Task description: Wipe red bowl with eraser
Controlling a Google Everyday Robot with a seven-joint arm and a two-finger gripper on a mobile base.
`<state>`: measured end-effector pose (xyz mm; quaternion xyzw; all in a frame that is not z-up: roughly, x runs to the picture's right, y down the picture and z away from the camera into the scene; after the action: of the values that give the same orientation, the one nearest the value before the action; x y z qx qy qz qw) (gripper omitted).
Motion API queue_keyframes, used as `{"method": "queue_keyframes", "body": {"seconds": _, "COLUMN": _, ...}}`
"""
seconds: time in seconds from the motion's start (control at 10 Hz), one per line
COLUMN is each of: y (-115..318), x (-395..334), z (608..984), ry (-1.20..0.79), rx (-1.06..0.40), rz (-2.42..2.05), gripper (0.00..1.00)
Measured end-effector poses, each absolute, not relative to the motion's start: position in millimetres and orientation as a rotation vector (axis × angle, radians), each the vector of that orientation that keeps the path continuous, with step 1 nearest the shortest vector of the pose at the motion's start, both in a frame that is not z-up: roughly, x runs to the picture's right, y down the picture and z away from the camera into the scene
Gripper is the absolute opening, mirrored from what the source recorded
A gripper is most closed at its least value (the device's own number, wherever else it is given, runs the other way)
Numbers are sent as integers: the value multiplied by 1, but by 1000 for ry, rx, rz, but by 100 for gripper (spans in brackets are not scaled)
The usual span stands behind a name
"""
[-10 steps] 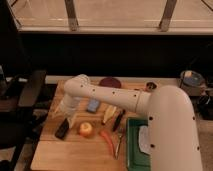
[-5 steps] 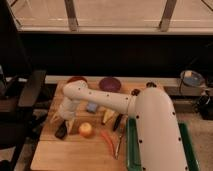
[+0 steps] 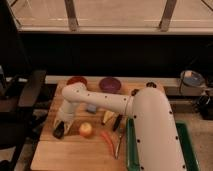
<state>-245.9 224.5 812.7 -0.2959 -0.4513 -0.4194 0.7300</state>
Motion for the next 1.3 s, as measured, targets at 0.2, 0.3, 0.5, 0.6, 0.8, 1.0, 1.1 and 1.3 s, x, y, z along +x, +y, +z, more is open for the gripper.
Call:
{"method": "queue_keyframes", "body": {"seconds": 0.2, "y": 219, "x": -240, "z": 811, "ry": -959, "rx": -634, "rz": -911, "gripper": 1}}
{"method": "queue_keyframes", "body": {"seconds": 0.3, "y": 209, "x": -233, "z": 810, "ry": -934, "rx": -610, "rz": -891, "gripper": 0}}
{"method": "queue_keyframes", "body": {"seconds": 0.5, "y": 179, "x": -213, "z": 816, "ry": -913, "rx": -563, "rz": -818, "gripper": 0}}
{"method": "queue_keyframes", "body": {"seconds": 0.6, "y": 154, "x": -201, "z": 825, "ry": -907, "rx": -525, "rz": -772, "gripper": 0}}
{"method": "queue_keyframes", "body": {"seconds": 0.8, "y": 110, "x": -183, "z": 842, "ry": -901, "rx": -458, "rz": -705, "gripper": 0}}
{"method": "queue_keyframes", "body": {"seconds": 1.0, "y": 64, "x": -163, "z": 855, "ry": -910, "rx": -369, "rz": -640, "gripper": 0}}
{"method": "queue_keyframes", "body": {"seconds": 1.1, "y": 56, "x": -159, "z": 857, "ry": -911, "rx": -351, "rz": -628, "gripper": 0}}
{"method": "queue_keyframes", "body": {"seconds": 1.3, "y": 55, "x": -162, "z": 857, "ry": -915, "rx": -348, "rz": -629, "gripper": 0}}
